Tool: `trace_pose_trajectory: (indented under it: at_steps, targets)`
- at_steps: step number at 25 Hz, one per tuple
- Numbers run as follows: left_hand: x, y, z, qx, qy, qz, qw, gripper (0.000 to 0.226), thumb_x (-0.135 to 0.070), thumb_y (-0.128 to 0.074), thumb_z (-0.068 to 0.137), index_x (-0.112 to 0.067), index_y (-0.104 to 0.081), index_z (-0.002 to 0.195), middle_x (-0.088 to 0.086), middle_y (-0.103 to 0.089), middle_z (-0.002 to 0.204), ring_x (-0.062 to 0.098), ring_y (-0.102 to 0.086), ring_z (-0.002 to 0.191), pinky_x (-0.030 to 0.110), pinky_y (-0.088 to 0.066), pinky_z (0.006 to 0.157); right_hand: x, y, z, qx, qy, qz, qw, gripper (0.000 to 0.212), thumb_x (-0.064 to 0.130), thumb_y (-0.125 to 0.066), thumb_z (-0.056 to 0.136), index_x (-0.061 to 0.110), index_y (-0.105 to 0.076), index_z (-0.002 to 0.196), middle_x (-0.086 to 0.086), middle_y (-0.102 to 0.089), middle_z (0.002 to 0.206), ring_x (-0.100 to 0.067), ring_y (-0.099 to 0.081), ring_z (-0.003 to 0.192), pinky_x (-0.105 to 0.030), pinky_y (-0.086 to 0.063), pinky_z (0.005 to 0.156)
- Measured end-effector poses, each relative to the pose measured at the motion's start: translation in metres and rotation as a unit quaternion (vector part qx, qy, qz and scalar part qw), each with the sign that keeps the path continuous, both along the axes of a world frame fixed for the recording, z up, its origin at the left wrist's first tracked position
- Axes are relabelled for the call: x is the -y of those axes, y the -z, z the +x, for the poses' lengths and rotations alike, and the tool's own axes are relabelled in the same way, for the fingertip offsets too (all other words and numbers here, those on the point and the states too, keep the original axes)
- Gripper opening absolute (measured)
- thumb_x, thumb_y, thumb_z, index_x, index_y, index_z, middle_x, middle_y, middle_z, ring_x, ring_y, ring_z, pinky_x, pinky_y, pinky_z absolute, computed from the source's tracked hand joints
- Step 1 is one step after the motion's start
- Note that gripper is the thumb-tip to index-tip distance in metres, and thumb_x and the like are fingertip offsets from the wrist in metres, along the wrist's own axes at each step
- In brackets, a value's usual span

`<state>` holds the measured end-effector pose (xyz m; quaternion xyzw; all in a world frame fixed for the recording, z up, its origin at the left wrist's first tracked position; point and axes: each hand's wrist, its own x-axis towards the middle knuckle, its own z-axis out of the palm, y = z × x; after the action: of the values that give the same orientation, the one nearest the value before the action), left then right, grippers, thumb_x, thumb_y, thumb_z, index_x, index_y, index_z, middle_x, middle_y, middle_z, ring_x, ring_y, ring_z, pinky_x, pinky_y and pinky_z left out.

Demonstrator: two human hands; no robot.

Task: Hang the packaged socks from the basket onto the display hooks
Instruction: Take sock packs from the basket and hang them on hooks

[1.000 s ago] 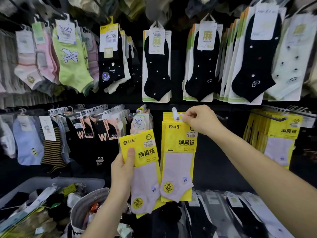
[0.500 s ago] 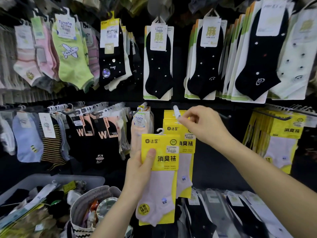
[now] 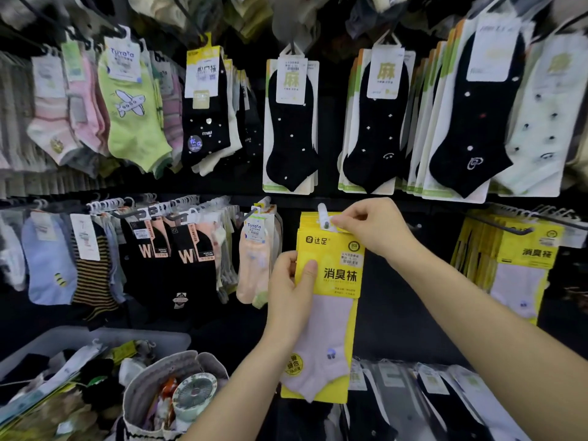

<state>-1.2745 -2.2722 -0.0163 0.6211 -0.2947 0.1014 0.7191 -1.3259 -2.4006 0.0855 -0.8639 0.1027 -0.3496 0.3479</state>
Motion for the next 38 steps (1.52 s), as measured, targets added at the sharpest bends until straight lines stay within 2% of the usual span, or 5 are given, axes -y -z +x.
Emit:
trace_pose_trajectory:
  at_steps: [10, 15, 20, 33, 38]
  targets:
    - [0.008, 0.026, 0.025, -0.112, -0.043, 0.055, 0.991, 0.019, -0.028, -0.064, 0.086, -0.024, -0.046, 0.091, -0.001, -0.053, 0.086, 0.011, -0.055, 0.077, 0.019, -0.044, 0.064, 0.012, 0.030, 0.023, -0.003, 0.048, 0.046, 0.998, 0.022, 0.040, -0.071, 0.078, 0.020, -0.063, 0.083, 0.006, -0.054, 0.080, -0.009, -0.051, 0.074, -0.024, -0.040, 0.062]
    - [0.011, 0.015, 0.033, 0.012, -0.024, 0.108, 0.994, 0.048, -0.026, -0.061, 0.081, -0.018, -0.045, 0.126, 0.003, -0.052, 0.128, 0.014, -0.049, 0.120, 0.032, -0.043, 0.098, 0.009, 0.086, 0.004, 0.038, -0.004, 0.086, 0.996, 0.048, 0.031, -0.063, 0.086, 0.024, -0.045, 0.130, 0.007, -0.053, 0.123, -0.008, -0.052, 0.113, -0.033, -0.046, 0.095]
    - [0.027, 0.004, 0.037, 0.015, 0.078, 0.049, 0.996, 0.058, 0.006, -0.046, 0.088, -0.040, -0.036, 0.123, -0.019, -0.056, 0.109, -0.013, -0.059, 0.094, 0.011, -0.050, 0.080, -0.004, 0.101, 0.013, 0.059, -0.124, 0.143, 0.980, 0.053, 0.014, -0.065, 0.085, 0.029, -0.041, 0.130, 0.020, -0.063, 0.106, 0.006, -0.060, 0.098, -0.021, -0.049, 0.084]
    - [0.027, 0.048, 0.047, -0.046, 0.122, 0.052, 0.990, 0.023, -0.014, -0.042, 0.098, -0.025, -0.045, 0.118, -0.016, -0.059, 0.107, -0.016, -0.060, 0.090, 0.005, -0.046, 0.072, 0.007, 0.138, 0.020, -0.025, -0.149, 0.170, 0.974, 0.067, 0.000, -0.053, 0.090, 0.013, -0.016, 0.145, 0.004, -0.050, 0.130, -0.010, -0.049, 0.122, -0.027, -0.041, 0.103]
    - [-0.011, 0.120, 0.016, -0.122, 0.042, 0.058, 0.990, 0.031, -0.019, -0.044, 0.098, -0.008, -0.047, 0.127, 0.005, -0.058, 0.120, 0.010, -0.056, 0.113, 0.011, -0.047, 0.080, 0.013, 0.212, -0.031, -0.078, -0.099, 0.262, 0.957, 0.074, 0.015, -0.062, 0.088, 0.012, -0.018, 0.147, 0.006, -0.035, 0.140, -0.004, -0.034, 0.129, -0.025, -0.033, 0.106]
